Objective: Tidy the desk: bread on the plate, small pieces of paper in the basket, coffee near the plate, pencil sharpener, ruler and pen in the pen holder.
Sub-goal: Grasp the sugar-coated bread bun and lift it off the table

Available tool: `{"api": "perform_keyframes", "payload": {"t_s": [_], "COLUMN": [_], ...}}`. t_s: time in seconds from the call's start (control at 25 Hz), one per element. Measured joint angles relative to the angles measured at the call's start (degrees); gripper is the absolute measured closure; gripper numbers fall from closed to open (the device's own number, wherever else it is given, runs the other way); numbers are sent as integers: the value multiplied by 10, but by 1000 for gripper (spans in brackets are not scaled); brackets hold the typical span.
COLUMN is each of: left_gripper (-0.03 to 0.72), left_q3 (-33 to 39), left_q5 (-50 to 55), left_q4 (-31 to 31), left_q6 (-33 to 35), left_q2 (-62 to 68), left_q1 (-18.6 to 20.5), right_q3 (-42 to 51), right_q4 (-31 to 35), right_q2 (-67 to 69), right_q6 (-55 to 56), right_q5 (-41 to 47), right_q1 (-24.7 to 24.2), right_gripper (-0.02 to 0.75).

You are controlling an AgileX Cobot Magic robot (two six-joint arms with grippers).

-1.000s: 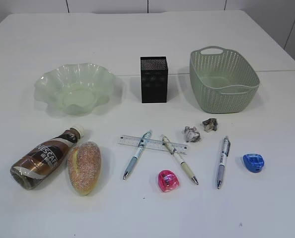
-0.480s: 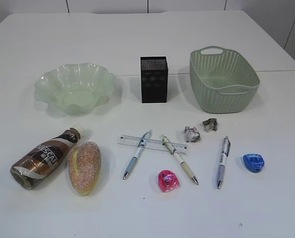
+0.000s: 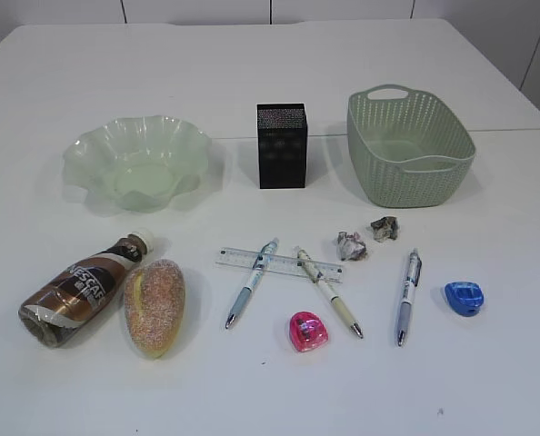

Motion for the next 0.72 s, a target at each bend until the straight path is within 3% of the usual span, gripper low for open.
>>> {"api": "perform_keyframes", "payload": {"t_s": [0.48,0.72], "left_gripper": [449,449], "left_q3": [0,-30], "left_q5": [-1,-58], "left_q4": [-5,-57], "left_q6": [0,12], "left_q2": [0,0], "left_q1": [0,0], "right_q3": [0,0], "right_q4": [0,0], "right_q2": [0,0], "right_q6": [0,0], "right_q5": [0,0], "right_q1": [0,0], "right_gripper": [322,322]}}
